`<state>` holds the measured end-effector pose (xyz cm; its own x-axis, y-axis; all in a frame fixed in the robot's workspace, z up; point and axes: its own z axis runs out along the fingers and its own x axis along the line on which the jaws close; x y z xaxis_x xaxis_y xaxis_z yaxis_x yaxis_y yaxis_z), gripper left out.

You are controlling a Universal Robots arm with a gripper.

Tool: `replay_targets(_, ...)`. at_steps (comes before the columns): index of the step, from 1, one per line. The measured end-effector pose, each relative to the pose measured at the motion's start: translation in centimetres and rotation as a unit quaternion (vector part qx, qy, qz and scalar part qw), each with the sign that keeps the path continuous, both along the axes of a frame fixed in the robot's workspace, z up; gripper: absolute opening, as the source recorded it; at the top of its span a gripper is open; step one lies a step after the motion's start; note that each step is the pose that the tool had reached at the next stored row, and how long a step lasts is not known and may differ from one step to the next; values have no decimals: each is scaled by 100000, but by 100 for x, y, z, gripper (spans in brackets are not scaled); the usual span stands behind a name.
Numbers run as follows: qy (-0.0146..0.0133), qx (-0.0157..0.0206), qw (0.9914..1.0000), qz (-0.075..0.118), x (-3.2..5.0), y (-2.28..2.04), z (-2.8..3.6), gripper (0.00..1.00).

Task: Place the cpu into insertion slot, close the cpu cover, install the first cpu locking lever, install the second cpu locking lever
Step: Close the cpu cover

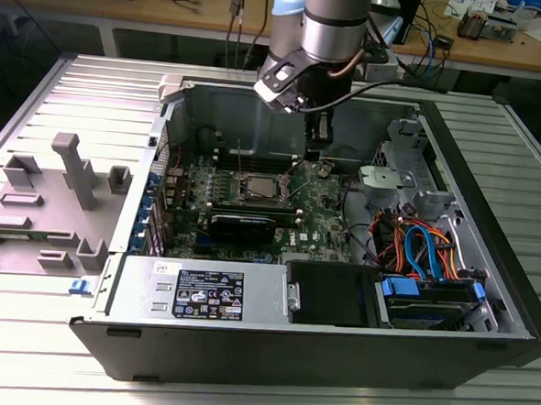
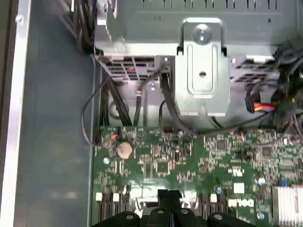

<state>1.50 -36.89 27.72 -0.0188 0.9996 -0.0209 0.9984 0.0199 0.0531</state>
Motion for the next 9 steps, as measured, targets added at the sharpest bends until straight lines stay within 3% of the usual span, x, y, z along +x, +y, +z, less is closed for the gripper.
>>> replay_targets(1, 327, -2, 99999, 261, 104, 5, -46, 11)
replay_targets(2, 821, -14, 99994, 658, 147, 14, -181, 11)
replay_targets(3, 1083, -15, 99989, 1024, 148, 15, -226, 11)
replay_targets(9, 2041, -20, 99960, 1969, 140, 14, -240, 11)
